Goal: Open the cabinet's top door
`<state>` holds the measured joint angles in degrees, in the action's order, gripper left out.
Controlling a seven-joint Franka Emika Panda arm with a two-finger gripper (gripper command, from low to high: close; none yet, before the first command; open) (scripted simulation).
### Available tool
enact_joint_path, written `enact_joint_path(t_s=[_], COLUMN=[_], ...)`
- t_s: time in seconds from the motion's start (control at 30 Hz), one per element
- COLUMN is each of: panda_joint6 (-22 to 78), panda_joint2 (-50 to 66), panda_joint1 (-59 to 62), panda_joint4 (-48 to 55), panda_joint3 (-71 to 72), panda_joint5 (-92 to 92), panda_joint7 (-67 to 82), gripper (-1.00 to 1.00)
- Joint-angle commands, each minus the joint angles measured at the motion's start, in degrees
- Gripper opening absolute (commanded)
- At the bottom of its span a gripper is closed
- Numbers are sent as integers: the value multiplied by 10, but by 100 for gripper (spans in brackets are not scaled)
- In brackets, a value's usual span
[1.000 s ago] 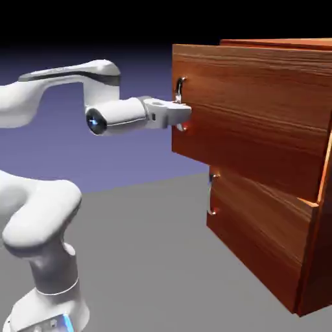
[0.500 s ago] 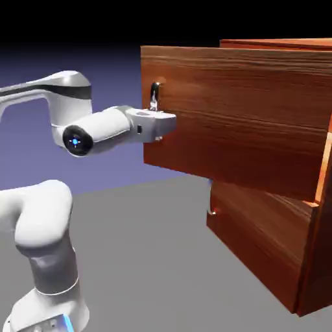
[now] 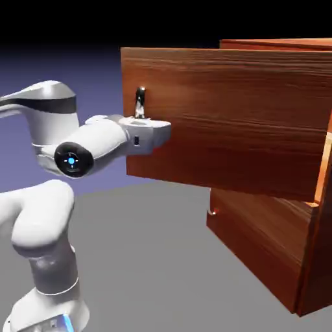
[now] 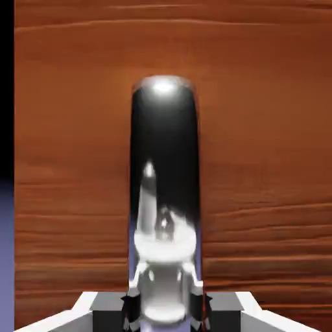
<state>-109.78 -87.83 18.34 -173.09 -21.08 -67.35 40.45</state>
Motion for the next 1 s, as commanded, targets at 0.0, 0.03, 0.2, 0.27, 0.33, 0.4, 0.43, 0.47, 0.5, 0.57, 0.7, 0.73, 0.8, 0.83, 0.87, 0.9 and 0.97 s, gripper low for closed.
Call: enact_joint_path(t_s=[0.0, 0.03, 0.2, 0.27, 0.33, 0.4, 0.43, 0.47, 0.5, 0.57, 0.7, 0.73, 0.8, 0.83, 0.87, 0.9, 0.97], panda_joint6=[14, 29, 107, 141, 176, 212, 230, 248, 265, 298, 360, 374, 403, 418, 432, 446, 473], panda_joint2=[6, 14, 62, 84, 108, 132, 143, 153, 163, 178, 200, 204, 210, 211, 213, 213, 213], panda_joint1=[1, 1, -14, -30, -53, -82, -99, -117, -135, -172, -249, -269, -308, -328, -348, -368, -407], panda_joint4=[6, 14, 65, 94, 128, 167, 187, 208, 229, 270, 353, 374, 416, 436, 457, 478, 520], panda_joint3=[-21, -41, -145, -187, -228, -270, -290, -309, -327, -361, -420, -434, -460, -472, -484, -495, -517], panda_joint5=[19, 38, 130, 165, 199, 232, 247, 260, 273, 295, 330, 337, 351, 357, 362, 368, 377], panda_joint7=[2, 4, 19, 25, 32, 37, 40, 41, 43, 45, 44, 44, 41, 39, 37, 34, 28], gripper=[-100, -100, -100, -100, -100, -100, -100, -100, -100, -100, -100, -100, -100, -100, -100, -100, -100])
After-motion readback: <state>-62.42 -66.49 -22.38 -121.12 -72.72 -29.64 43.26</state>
